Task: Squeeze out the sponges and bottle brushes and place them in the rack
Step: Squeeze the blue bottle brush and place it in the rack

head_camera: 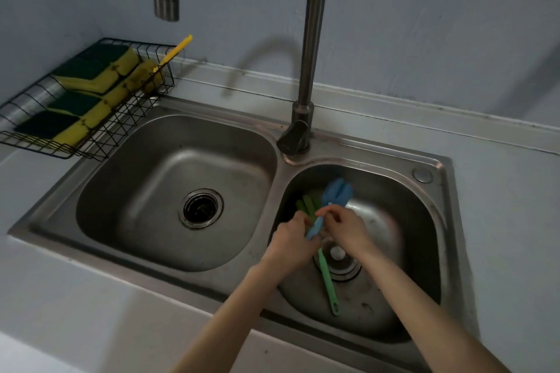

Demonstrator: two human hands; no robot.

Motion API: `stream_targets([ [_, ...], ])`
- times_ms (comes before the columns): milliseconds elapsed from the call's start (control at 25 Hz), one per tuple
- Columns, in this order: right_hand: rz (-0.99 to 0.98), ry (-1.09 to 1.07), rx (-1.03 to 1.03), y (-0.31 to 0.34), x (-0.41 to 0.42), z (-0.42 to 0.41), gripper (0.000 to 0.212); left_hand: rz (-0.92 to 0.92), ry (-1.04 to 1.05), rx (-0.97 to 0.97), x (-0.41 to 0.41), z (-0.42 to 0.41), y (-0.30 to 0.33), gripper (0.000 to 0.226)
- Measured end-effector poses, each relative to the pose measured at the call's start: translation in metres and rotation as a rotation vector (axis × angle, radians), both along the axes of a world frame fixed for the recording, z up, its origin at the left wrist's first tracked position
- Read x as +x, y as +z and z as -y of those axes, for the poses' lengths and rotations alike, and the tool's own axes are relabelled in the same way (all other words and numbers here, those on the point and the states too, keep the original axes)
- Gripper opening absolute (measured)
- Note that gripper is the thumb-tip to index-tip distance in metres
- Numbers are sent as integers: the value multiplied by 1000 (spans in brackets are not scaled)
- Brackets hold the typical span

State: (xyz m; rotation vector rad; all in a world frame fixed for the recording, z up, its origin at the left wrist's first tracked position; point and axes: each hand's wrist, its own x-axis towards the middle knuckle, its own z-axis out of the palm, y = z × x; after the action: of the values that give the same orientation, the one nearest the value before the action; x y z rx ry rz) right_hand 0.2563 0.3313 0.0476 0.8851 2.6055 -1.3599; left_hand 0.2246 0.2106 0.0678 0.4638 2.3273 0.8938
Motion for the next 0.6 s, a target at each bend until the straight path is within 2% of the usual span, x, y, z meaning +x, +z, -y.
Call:
stream_targets([
  [480,-185,143,298,58,-57,101,23,-213,-58,225,-82,116,68,27],
  [600,-250,185,364,73,-79,132,24,-245,-7,324,-103,149,81,23],
])
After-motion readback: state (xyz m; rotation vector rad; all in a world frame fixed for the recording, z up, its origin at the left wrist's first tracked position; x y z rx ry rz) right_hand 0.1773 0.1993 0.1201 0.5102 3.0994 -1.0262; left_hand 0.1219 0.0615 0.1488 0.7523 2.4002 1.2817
